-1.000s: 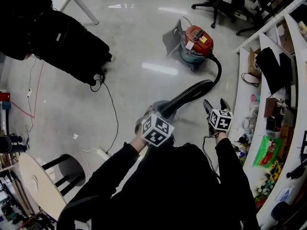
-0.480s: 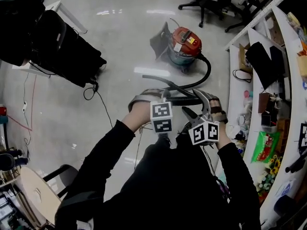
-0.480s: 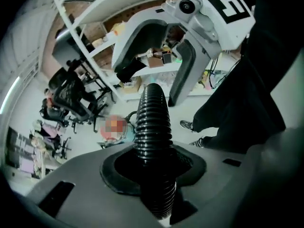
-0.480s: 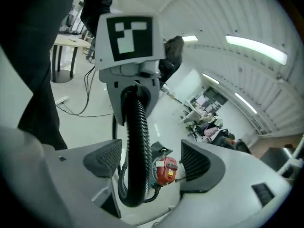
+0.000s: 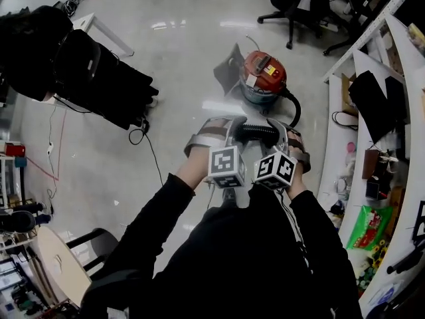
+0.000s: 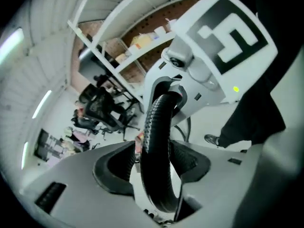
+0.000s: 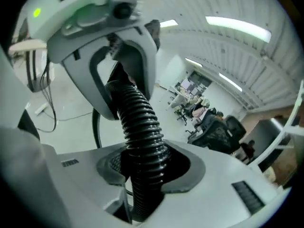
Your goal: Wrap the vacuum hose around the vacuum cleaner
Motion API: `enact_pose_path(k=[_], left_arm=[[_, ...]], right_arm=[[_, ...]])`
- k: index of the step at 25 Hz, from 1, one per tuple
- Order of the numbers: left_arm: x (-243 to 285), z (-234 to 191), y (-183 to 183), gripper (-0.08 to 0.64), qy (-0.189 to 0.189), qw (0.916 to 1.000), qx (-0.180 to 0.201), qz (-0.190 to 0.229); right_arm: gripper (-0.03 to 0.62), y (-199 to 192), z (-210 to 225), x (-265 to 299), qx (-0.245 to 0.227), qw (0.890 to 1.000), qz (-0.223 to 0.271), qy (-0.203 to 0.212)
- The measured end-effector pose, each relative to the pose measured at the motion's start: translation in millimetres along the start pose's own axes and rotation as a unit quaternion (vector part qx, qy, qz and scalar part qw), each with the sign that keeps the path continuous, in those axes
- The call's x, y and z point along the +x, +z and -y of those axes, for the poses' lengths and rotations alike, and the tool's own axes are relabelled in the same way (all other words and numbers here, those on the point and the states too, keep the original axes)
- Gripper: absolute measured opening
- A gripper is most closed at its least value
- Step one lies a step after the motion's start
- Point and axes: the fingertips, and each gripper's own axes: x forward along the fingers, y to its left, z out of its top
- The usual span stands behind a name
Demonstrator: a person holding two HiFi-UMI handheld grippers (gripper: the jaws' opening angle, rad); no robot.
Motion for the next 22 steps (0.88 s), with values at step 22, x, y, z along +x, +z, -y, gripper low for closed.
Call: enact_pose_path(k=[22], left_arm=[[211, -108, -141, 0.319, 0.073, 0.9312, -0.349, -0.076]], right_arm=[[0.170, -88, 164, 88, 0.195, 0.976, 0.044, 0.085]])
